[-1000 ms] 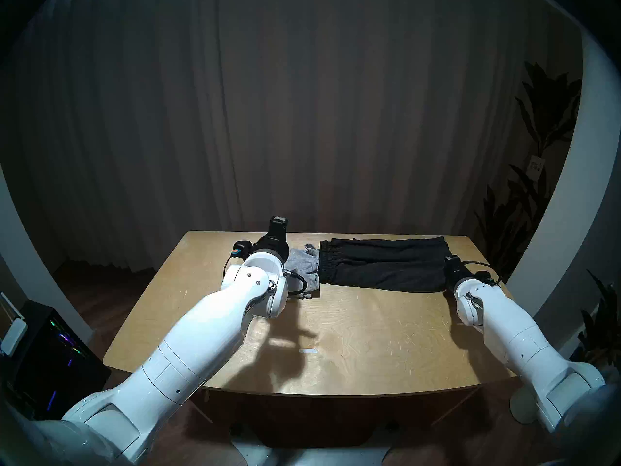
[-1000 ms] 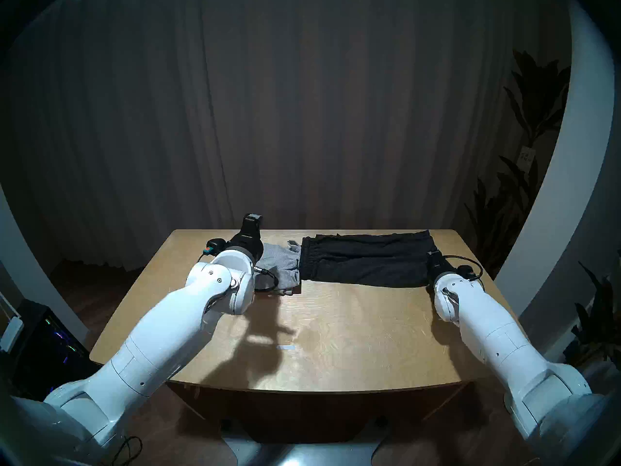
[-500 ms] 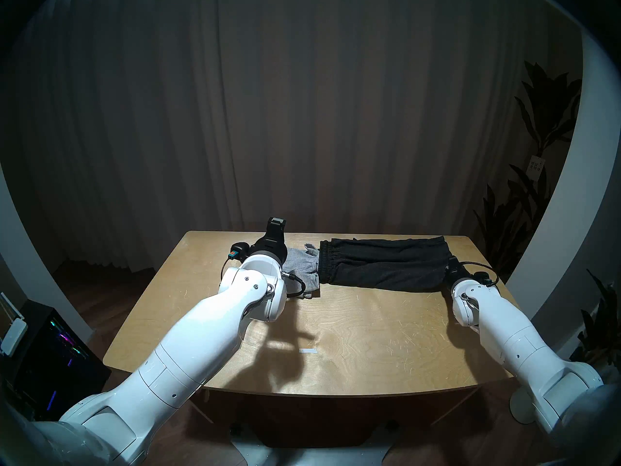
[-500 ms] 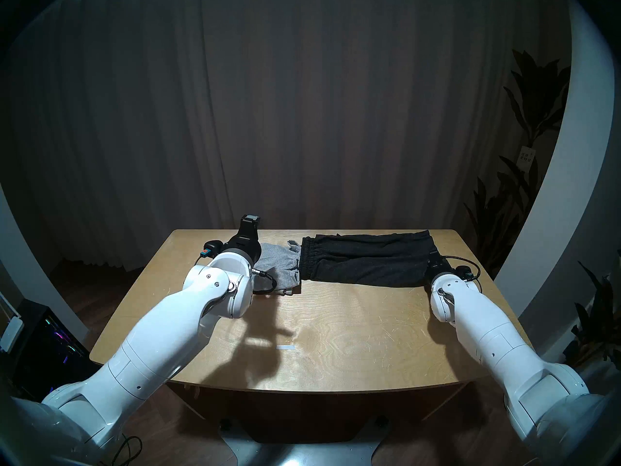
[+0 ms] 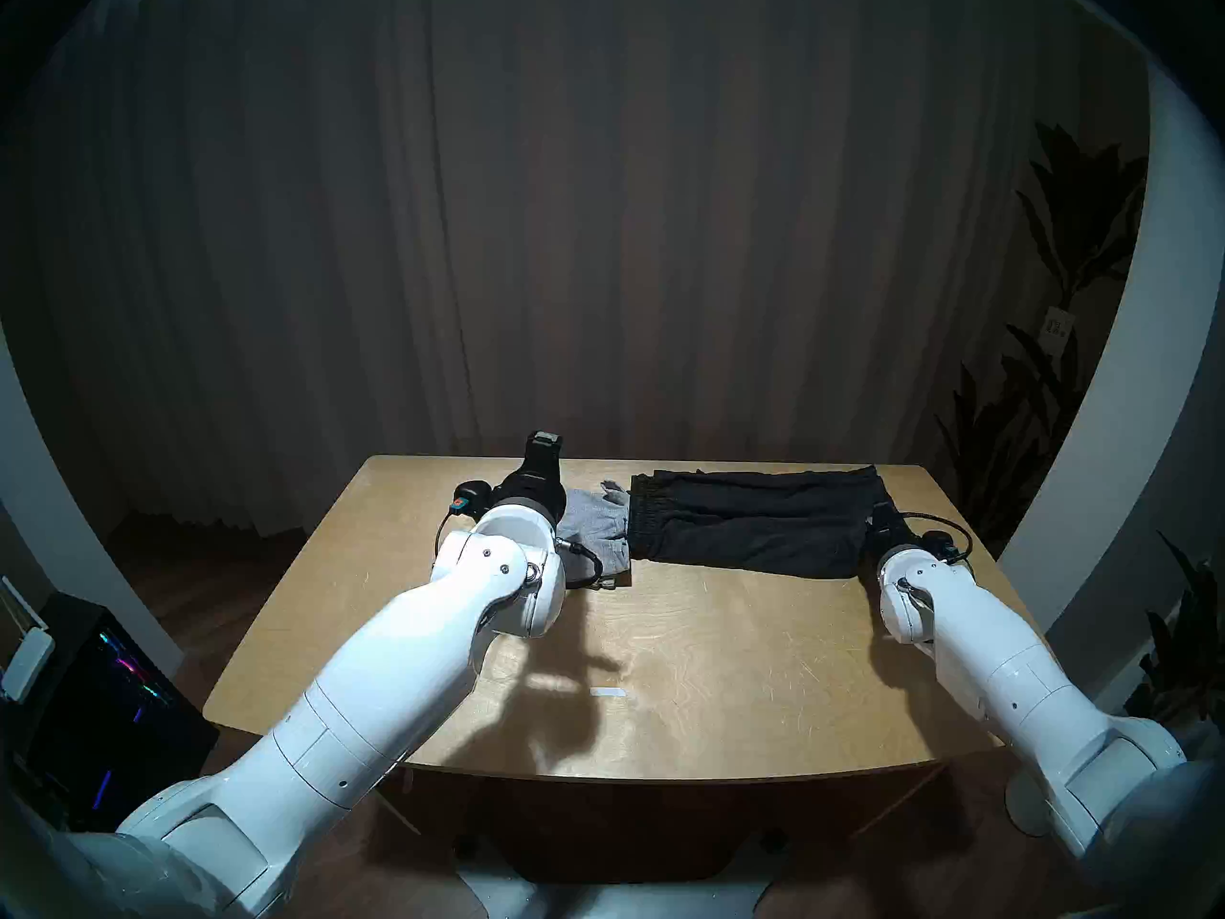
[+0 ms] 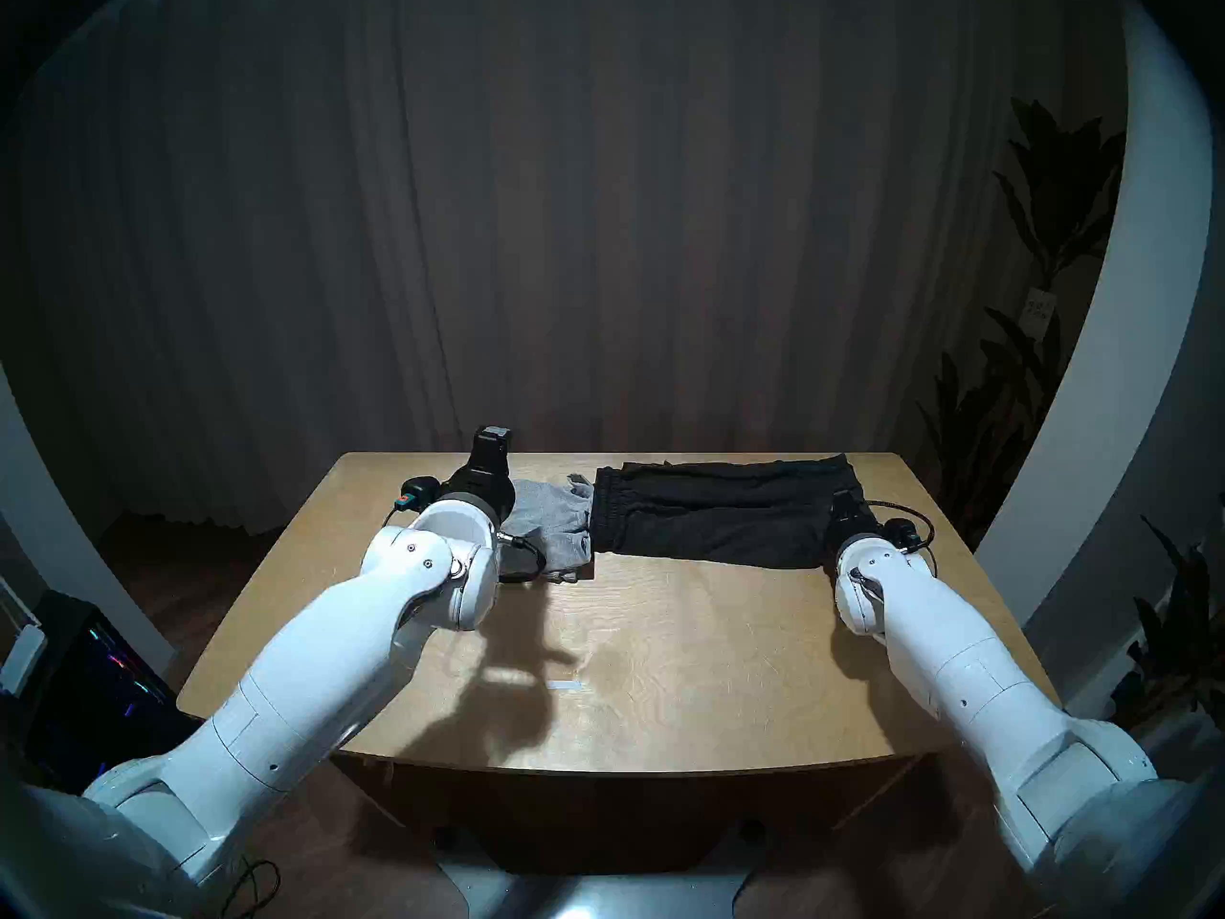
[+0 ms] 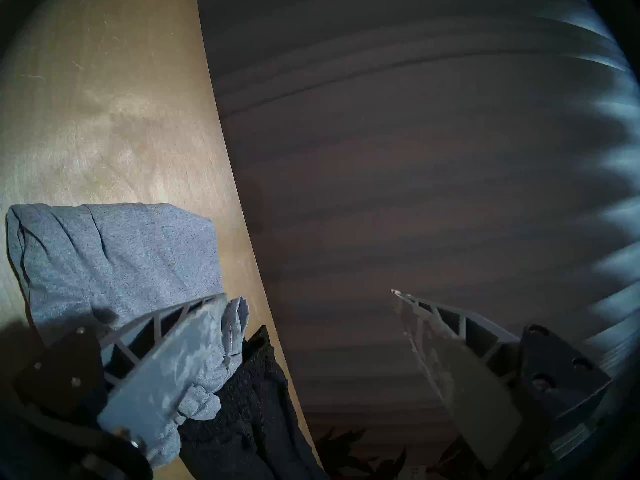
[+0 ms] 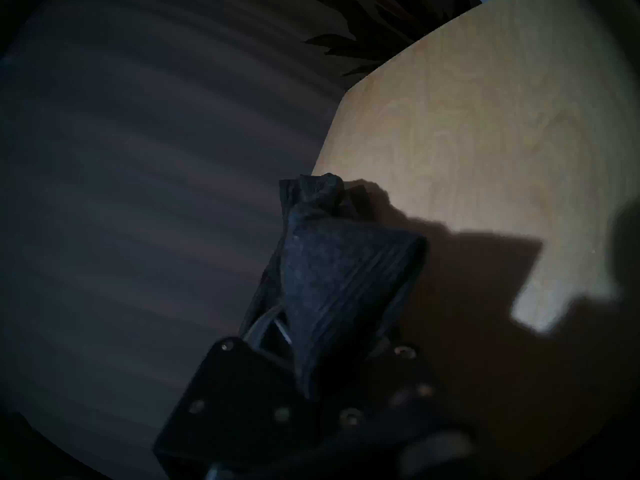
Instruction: Fold pants twice and stack them
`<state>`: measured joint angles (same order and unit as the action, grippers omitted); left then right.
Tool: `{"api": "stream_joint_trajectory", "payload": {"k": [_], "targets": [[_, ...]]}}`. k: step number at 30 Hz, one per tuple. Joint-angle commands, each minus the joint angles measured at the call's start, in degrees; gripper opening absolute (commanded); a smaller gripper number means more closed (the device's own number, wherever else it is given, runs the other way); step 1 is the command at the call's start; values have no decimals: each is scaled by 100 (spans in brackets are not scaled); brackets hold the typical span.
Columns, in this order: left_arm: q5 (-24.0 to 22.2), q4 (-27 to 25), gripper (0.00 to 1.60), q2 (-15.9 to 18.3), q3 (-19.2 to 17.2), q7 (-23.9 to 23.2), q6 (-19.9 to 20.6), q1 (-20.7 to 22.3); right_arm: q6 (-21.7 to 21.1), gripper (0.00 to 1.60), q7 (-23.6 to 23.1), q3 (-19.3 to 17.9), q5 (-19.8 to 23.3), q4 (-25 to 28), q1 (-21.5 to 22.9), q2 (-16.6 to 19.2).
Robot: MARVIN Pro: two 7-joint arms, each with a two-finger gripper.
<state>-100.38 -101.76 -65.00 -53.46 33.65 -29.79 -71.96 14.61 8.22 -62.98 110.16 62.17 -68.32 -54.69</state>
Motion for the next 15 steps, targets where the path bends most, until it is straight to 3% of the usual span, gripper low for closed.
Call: {"api": "stream_joint_trajectory", "payload": {"k": [1, 15], "targets": [[21, -170, 160, 29, -62, -63, -32, 28, -43, 0, -113, 42, -154, 28, 426, -61], [-22, -314, 160, 156, -176, -74, -163, -139, -415, 0, -245, 391, -460, -264, 1119, -373]]}}
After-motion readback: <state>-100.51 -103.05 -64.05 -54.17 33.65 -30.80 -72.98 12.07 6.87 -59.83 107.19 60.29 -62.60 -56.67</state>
